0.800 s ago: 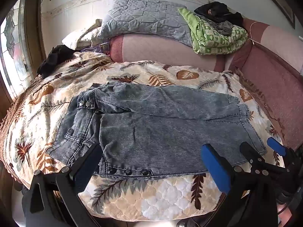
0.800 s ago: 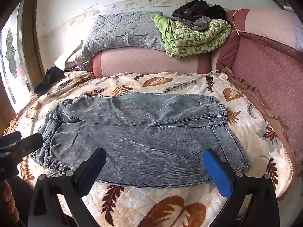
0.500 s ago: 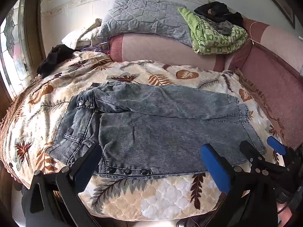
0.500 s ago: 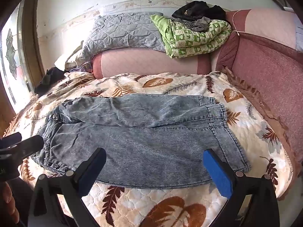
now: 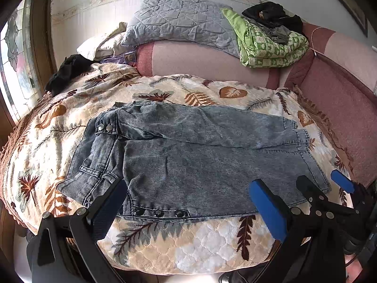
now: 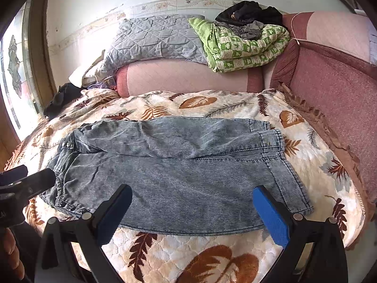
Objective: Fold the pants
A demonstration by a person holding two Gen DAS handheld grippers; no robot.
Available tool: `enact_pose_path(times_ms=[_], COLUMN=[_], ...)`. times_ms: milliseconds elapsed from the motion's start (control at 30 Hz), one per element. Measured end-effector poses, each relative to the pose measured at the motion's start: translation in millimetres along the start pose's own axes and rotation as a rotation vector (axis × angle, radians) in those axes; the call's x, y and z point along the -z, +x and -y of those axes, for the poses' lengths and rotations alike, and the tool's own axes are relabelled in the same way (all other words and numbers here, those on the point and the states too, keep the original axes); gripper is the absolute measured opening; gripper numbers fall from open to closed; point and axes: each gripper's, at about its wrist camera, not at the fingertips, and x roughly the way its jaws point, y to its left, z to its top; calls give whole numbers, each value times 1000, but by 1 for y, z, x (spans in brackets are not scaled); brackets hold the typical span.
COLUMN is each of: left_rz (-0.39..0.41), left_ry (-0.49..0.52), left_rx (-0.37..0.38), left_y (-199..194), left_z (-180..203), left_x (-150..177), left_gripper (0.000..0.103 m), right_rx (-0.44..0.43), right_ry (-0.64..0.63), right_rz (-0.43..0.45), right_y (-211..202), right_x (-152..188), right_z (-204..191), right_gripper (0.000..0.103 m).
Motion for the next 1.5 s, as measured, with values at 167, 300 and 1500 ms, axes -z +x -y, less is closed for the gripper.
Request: enact_pose_path(times_ms=[167, 300, 1500], left_rz=[4, 3, -142], left_ry=[3, 4, -146], left_rx=[-3, -4, 189], left_y=[0, -1, 47], left_z=[0, 0, -72], left_x=[1, 1, -9], left_gripper=[103, 103, 103], right_rx=[2, 1, -157], right_ry=[-1, -4, 205], right_rz=[3, 5, -99], right_y=[0, 0, 28], right_x=[-1, -2, -38], right_z=[-1, -2, 76], right_gripper=[103, 103, 103])
